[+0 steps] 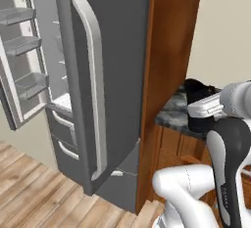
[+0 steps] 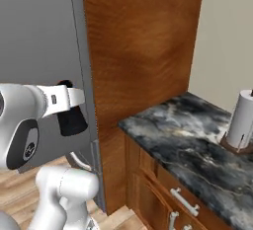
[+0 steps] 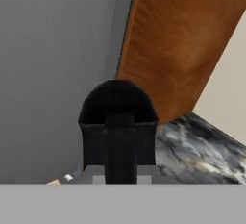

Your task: Move the apricot and sweet potato from the top shelf to the second highest shelf to make space. Then, place the pitcher from the counter on the cleared top shelf.

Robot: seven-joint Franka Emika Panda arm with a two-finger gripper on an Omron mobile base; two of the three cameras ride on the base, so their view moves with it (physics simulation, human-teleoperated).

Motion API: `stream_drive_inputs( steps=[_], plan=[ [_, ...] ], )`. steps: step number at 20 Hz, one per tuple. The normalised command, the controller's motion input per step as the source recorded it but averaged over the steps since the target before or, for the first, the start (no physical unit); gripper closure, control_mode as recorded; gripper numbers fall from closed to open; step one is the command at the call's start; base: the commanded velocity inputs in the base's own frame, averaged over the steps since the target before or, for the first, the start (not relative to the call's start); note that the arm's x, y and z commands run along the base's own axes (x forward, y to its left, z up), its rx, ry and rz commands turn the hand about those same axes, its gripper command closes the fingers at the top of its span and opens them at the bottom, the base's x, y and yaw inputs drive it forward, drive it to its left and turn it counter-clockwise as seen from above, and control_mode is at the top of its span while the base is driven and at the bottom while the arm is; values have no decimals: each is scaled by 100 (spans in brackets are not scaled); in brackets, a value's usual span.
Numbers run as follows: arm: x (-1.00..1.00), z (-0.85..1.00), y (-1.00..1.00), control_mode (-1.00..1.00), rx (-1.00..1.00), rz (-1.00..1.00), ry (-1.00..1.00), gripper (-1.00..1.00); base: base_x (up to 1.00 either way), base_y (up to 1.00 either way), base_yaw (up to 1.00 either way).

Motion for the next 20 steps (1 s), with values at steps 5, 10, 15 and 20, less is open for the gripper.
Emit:
stream_drive_inputs(
  steps=[5, 10, 15, 20],
  plan=[
    [0, 0, 0, 100, 0, 0, 0, 100, -22, 89, 53],
    [0, 0, 0, 100, 0, 0, 0, 100, -9, 98, 52],
    [0, 0, 0, 100, 0, 0, 0, 100, 5, 100, 38],
    [0, 0, 0, 100, 0, 0, 0, 100, 21, 64, 3]
  ],
)
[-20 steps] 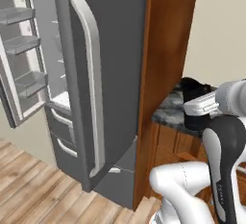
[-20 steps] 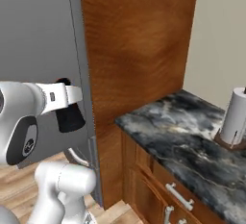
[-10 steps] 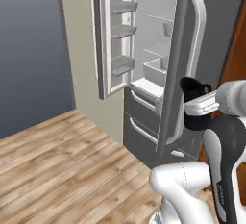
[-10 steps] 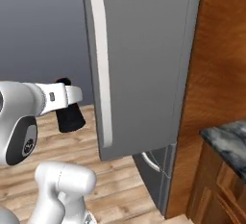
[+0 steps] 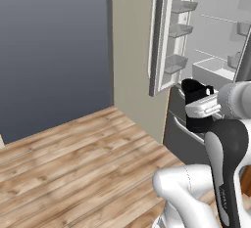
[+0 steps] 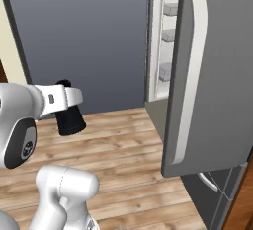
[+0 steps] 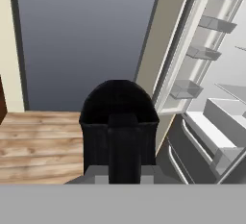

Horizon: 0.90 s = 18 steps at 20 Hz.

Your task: Move the apricot and sweet potato from the top shelf to the second highest shelf to make space. Then, place the pitcher from the counter on the cleared top shelf.

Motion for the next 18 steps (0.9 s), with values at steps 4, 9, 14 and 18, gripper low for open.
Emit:
stream_drive_inputs(
  steps=[4, 9, 14, 18],
  plan=[
    [0, 0, 0, 100, 0, 0, 0, 100, 33, 33, -21],
    [0, 0, 0, 100, 0, 0, 0, 100, 36, 29, -41],
    [0, 0, 0, 100, 0, 0, 0, 100, 47, 33, -50],
    [0, 0, 0, 100, 0, 0, 0, 100, 46, 38, -52]
  ],
)
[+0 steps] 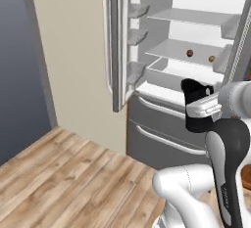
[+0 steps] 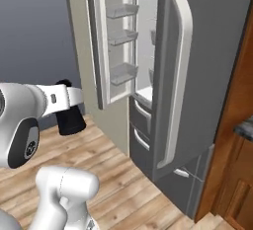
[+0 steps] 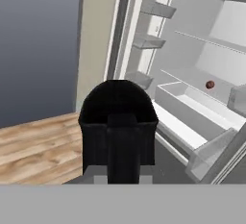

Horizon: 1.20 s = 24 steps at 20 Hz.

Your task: Move the apricot and sweet potato from the top shelf to the second highest shelf to make space. Then, place the pitcher from the counter on the cleared top shelf.

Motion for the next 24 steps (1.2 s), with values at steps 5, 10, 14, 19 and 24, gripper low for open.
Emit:
stream_drive_inputs(
  steps=[5, 10, 14, 19, 24],
  plan=[
    [0, 0, 0, 100, 0, 0, 0, 100, 48, 46, -49],
    [0, 0, 0, 100, 0, 0, 0, 100, 49, 46, -48],
    [0, 0, 0, 100, 0, 0, 0, 100, 49, 41, -47],
    [0, 0, 0, 100, 0, 0, 0, 100, 49, 28, -42],
    [0, 0, 0, 100, 0, 0, 0, 100, 52, 26, -36]
  ],
)
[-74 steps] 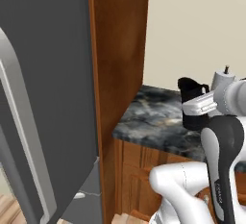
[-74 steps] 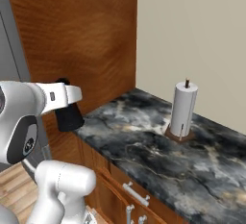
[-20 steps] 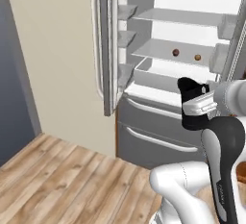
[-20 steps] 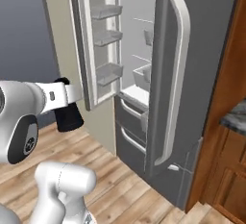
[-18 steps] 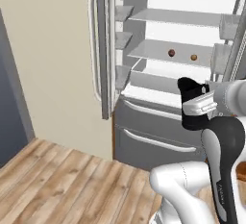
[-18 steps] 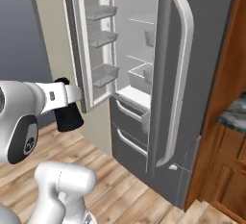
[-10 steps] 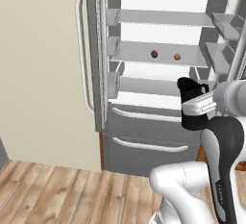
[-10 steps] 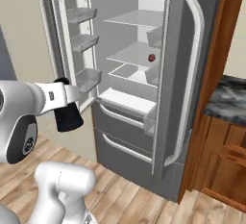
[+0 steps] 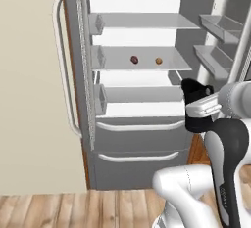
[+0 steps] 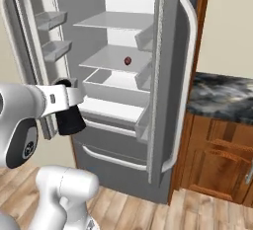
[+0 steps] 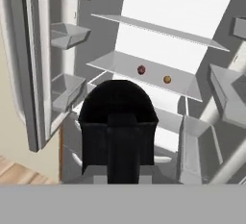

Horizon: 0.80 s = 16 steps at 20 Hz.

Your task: Move the apricot and sweet potato from the top shelf to the second highest shelf to make space. Then, place the pitcher from the counter on the cleared top shelf.

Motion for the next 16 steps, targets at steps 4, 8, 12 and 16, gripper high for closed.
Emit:
stream_drive_inputs(
  steps=[4, 8, 12, 16],
  plan=[
    [0, 0, 0, 100, 0, 0, 0, 100, 55, 40, -34],
    [0, 0, 0, 100, 0, 0, 0, 100, 55, 55, -30],
    [0, 0, 0, 100, 0, 0, 0, 100, 56, 59, -27],
    [0, 0, 0, 100, 0, 0, 0, 100, 57, 40, -26]
  ],
)
